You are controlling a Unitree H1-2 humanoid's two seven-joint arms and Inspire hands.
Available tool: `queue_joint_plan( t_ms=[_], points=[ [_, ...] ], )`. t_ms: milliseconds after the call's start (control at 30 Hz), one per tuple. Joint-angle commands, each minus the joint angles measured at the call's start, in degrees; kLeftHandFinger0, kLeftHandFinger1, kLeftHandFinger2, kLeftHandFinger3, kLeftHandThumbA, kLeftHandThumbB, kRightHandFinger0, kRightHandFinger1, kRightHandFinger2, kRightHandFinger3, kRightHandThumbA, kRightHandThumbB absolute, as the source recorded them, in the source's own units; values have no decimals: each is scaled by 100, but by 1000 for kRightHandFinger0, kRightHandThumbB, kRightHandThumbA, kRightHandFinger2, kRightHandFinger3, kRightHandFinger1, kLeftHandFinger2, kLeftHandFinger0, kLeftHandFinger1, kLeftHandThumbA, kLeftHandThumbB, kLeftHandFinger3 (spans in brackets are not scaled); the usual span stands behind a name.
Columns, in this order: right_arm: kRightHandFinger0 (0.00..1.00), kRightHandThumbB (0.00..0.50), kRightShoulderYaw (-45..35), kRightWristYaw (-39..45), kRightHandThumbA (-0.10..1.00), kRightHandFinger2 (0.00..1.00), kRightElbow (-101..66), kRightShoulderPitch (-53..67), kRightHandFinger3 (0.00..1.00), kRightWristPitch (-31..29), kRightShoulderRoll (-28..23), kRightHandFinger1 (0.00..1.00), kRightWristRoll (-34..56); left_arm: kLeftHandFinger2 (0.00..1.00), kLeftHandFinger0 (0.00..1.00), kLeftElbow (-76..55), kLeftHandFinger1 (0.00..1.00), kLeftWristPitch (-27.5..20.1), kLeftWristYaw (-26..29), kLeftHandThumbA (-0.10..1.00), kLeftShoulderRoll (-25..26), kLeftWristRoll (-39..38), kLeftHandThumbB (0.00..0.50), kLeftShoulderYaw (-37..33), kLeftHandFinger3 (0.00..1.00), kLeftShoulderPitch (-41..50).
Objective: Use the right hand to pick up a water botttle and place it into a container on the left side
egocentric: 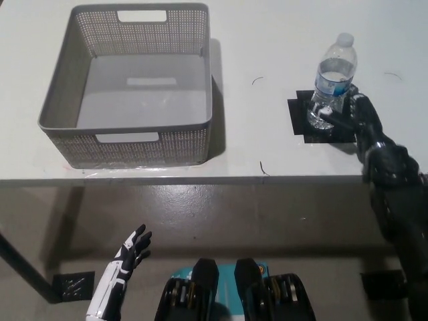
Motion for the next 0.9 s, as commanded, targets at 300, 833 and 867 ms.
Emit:
queue_joint_plan(
  t_ms=[300,833,867],
  points=[
    [0,207,-99,-1987,-100,386,1858,-1581,233,-934,262,48,102,1000,1000,26,1000,-316,-138,1000,122,4,166,-98,1000,-58],
    [0,149,-353,-2109,-100,635,1805,-1615,640,-1571,366,218,283,1000,1000,7,1000,-247,-167,1000,175,-36,154,-63,1000,-34],
    [0,155,-340,-2124,-100,611,1772,-1642,622,-1618,383,190,266,1000,1000,6,1000,-250,-174,1000,177,-39,154,-68,1000,-26]
  ],
)
